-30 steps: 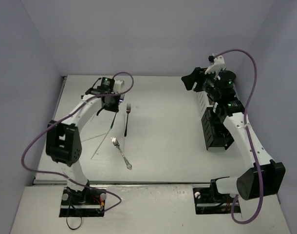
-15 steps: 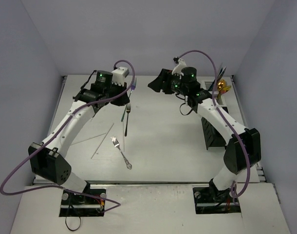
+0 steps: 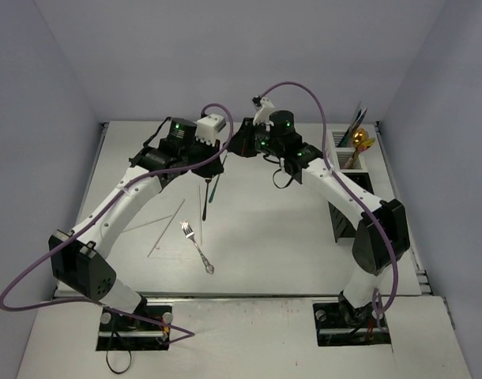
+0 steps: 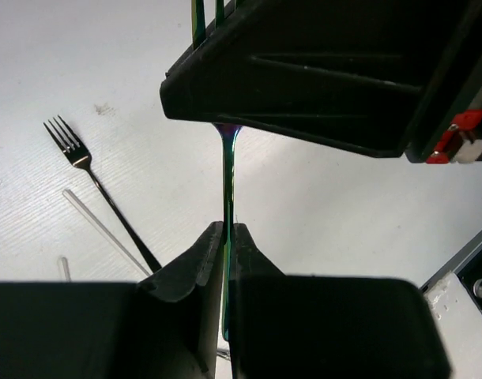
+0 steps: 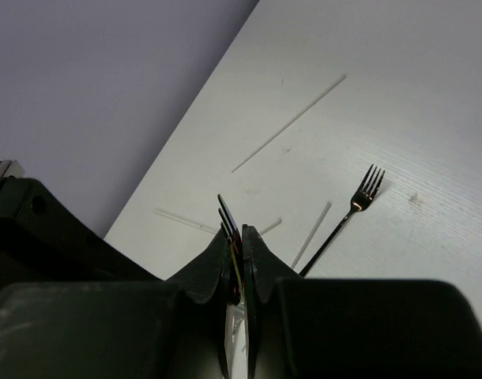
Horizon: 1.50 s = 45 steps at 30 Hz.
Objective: Sort the eating utensils into containers
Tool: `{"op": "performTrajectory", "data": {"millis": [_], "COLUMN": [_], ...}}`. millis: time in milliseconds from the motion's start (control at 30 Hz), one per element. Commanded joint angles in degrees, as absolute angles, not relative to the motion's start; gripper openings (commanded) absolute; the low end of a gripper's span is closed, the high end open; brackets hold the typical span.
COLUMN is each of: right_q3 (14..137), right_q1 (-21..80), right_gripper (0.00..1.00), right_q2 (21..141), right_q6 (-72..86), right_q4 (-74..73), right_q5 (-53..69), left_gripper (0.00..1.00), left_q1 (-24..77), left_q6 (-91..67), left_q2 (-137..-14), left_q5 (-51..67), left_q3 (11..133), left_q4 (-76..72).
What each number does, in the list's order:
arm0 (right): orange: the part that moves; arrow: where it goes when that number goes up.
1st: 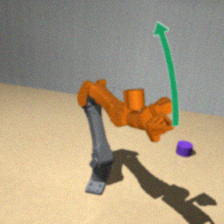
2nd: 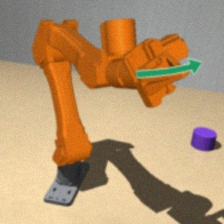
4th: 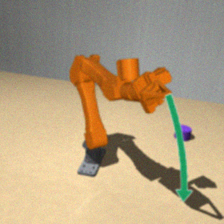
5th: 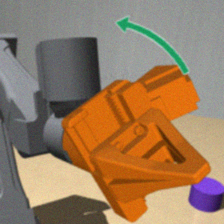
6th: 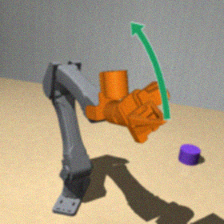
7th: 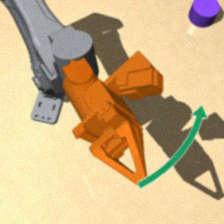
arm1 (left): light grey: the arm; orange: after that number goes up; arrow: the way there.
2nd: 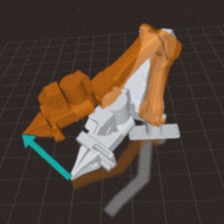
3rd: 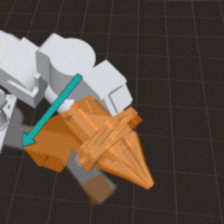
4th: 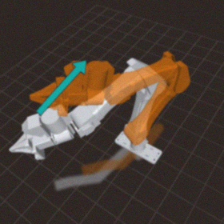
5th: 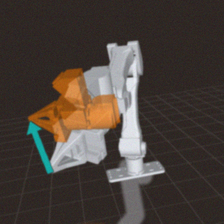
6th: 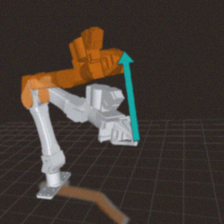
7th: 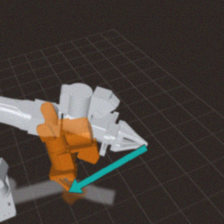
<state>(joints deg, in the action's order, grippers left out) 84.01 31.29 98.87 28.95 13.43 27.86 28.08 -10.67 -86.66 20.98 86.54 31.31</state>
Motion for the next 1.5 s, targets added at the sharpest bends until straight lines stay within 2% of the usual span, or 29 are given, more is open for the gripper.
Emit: {"op": "performTrajectory", "data": {"millis": [0,33,67,133,300,533,767,1067,1467], "right_q3": [85.55,85.33,85.04,84.28,82.54,77.29,77.57,68.35,63.09], "right_q1": [27.73,26.53,24.88,21.36,10.83,-3.47,-18.25,-20.83,-20.83], "right_gripper": [0.00,0.00,0.00,0.00,0.00,0.00,0.00,0.00,0.00], "right_q2": [97.15,96.61,95.84,93.52,84.57,71.45,70.42,69.64,72.47], "right_q6": [29.47,29.53,29.53,28.08,14.64,-2.37,-4.64,-3.69,-2.81], "right_q4": [18.11,18.09,18.03,17.63,11.91,6.70,-1.34,-0.12,12.59], "right_q5": [28.47,28.77,29.12,29.70,25.81,16.21,23.13,27.06,25.01], "left_gripper": [0.31,0.59,0.78,0.90,0.91,0.91,0.91,0.91,0.91], "left_q1": [28.13,28.13,28.12,28.10,27.86,28.04,28.12,28.04,28.04], "left_q6": [-9.23,-9.23,-9.23,-8.81,-8.71,-6.60,-6.32,-8.99,-10.71], "left_q2": [-82.30,-81.79,-81.14,-79.99,-80.46,-88.54,-94.79,-101.29,-107.84], "left_q5": [21.18,20.72,19.83,17.55,11.80,7.58,3.21,2.28,1.86], "left_q3": [87.02,86.66,86.13,85.47,85.60,88.07,87.38,88.10,90.00], "left_q4": [27.16,26.85,26.43,25.83,26.38,29.19,27.44,25.05,24.32]}}
